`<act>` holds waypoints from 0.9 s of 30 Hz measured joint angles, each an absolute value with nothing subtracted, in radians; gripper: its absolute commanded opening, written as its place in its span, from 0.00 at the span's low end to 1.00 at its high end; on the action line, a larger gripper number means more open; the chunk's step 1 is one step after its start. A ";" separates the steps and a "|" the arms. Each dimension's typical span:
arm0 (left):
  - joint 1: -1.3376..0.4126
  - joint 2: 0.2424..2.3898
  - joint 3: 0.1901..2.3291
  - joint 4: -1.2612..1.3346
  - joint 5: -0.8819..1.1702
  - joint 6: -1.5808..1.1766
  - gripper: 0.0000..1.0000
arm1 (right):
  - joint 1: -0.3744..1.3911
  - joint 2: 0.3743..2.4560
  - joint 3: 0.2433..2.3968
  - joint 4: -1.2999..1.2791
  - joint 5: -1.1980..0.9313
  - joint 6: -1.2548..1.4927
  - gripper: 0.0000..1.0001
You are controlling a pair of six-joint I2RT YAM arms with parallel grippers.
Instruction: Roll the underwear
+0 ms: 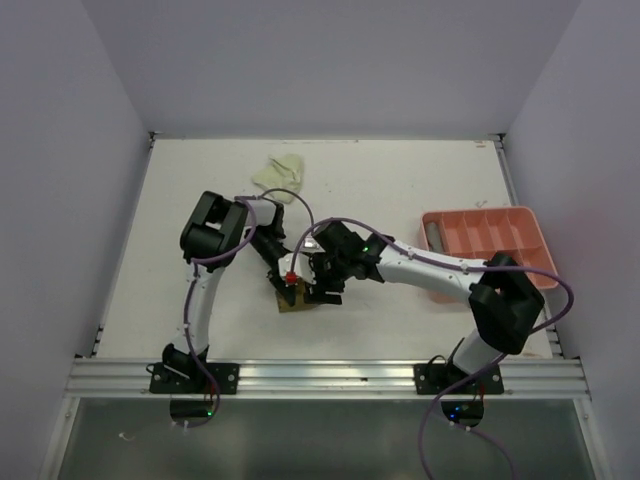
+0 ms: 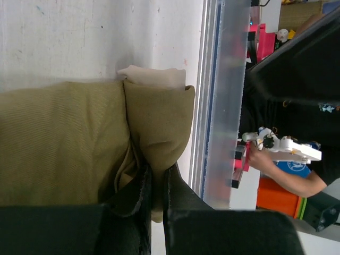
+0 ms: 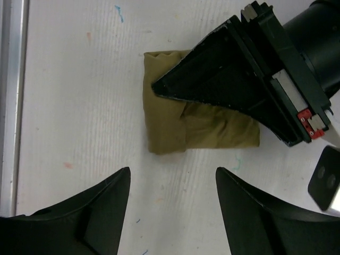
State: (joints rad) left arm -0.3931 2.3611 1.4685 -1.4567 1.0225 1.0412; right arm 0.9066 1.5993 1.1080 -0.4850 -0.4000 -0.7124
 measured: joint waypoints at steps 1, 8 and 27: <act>-0.393 2.365 1.472 -1.462 1.022 1.041 0.02 | 0.921 1.616 1.105 -0.462 -0.382 -0.716 0.70; -0.393 2.384 1.492 -1.485 1.018 1.041 0.02 | 1.035 1.692 1.070 -0.333 -0.330 -0.725 0.63; -0.369 2.378 1.473 -1.471 0.999 1.036 0.06 | 1.060 1.768 1.003 -0.139 -0.302 -0.686 0.72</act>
State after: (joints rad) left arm -0.3695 2.3783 1.4727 -1.4708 0.9993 1.0355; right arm 1.0599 1.7683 1.0027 -0.1387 -0.3019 -0.6857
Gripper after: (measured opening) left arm 0.070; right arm 0.713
